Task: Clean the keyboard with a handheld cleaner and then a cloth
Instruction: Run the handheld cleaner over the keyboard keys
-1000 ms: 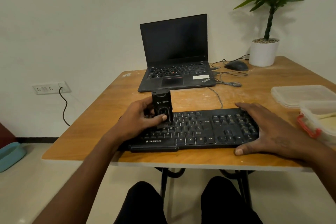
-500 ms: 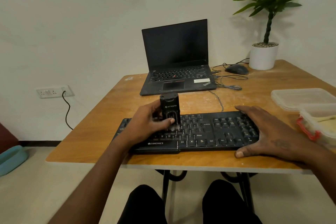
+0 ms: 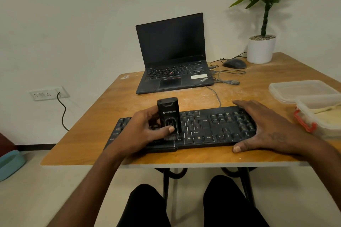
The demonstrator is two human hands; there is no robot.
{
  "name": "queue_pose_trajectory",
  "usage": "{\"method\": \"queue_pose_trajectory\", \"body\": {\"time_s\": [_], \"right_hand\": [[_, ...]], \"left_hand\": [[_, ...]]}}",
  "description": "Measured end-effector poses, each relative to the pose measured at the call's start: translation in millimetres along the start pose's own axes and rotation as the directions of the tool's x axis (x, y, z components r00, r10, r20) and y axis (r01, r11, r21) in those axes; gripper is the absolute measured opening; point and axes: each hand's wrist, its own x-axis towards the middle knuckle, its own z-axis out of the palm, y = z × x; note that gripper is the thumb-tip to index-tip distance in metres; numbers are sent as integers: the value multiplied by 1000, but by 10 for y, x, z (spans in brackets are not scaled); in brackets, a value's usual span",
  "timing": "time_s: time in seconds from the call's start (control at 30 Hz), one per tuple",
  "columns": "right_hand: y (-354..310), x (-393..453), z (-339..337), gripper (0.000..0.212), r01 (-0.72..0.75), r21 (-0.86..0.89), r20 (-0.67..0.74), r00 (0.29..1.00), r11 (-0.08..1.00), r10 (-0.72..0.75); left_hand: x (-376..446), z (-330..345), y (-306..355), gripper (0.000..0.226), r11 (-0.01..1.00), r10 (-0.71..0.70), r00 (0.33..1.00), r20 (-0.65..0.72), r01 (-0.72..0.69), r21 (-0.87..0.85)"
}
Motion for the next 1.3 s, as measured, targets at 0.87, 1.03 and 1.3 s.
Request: {"method": "queue_pose_trajectory", "body": {"time_s": [0.87,1.03,1.3], "right_hand": [[30,5,14,133,9,0,-7,1000,1000,-9],[17,1,9,133,4,5,-8,1000,1000,-4],[1,1,10,134,-2,-4,-5,1000,1000,2]], "left_hand": [[143,134,118,50,999,31,999,42,-32,24],[71,155,139,55,999,34,999,13,-35,41],[701,160,39,54,982,55,996,-68,-42,182]]}}
